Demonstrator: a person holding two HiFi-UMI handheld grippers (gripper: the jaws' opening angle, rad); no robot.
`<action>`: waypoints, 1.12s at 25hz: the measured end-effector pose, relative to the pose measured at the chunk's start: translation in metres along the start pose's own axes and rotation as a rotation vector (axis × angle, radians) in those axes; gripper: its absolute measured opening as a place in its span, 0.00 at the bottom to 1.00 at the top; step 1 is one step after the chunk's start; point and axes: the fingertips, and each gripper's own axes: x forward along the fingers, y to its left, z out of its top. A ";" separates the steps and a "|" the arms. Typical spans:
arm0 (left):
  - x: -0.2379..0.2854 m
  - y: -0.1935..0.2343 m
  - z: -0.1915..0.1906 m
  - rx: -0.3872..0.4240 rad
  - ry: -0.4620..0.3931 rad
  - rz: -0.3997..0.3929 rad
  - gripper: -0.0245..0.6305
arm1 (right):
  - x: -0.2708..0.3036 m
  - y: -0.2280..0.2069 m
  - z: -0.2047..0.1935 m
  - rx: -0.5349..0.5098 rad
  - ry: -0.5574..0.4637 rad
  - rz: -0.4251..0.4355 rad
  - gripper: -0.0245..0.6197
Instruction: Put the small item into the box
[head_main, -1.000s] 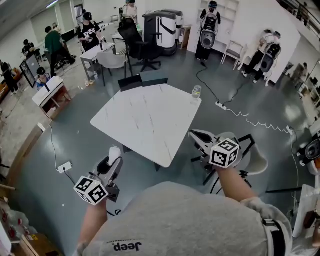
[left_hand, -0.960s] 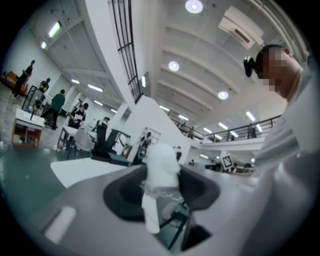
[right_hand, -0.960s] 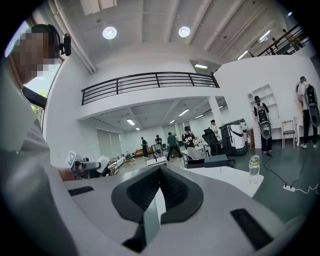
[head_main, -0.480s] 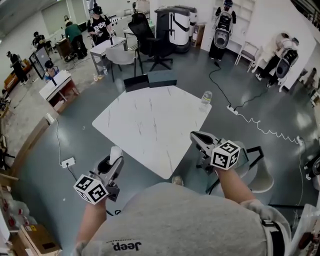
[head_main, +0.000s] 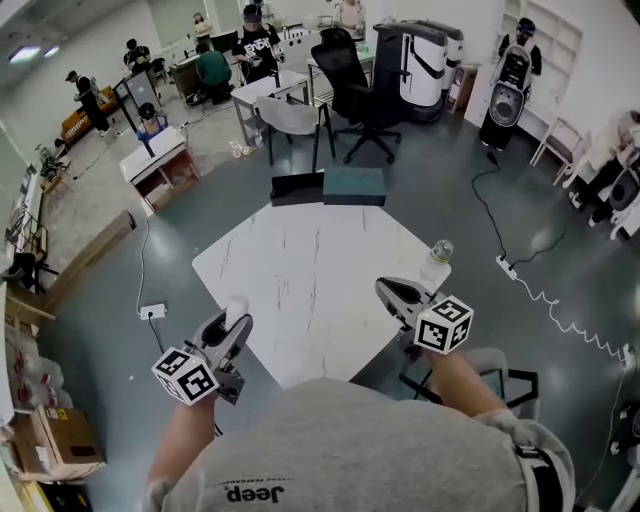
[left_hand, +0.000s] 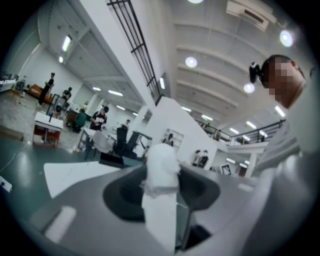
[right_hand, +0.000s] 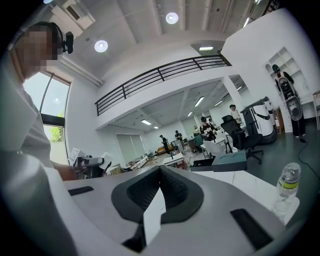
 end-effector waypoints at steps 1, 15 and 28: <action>0.012 0.000 -0.001 0.001 0.007 0.010 0.32 | 0.005 -0.010 0.001 0.002 0.001 0.016 0.04; 0.085 0.032 -0.002 0.040 0.158 0.041 0.32 | 0.055 -0.073 -0.003 0.032 0.012 0.030 0.04; 0.172 0.158 0.019 0.206 0.272 -0.119 0.32 | 0.123 -0.118 0.016 -0.047 0.053 -0.238 0.04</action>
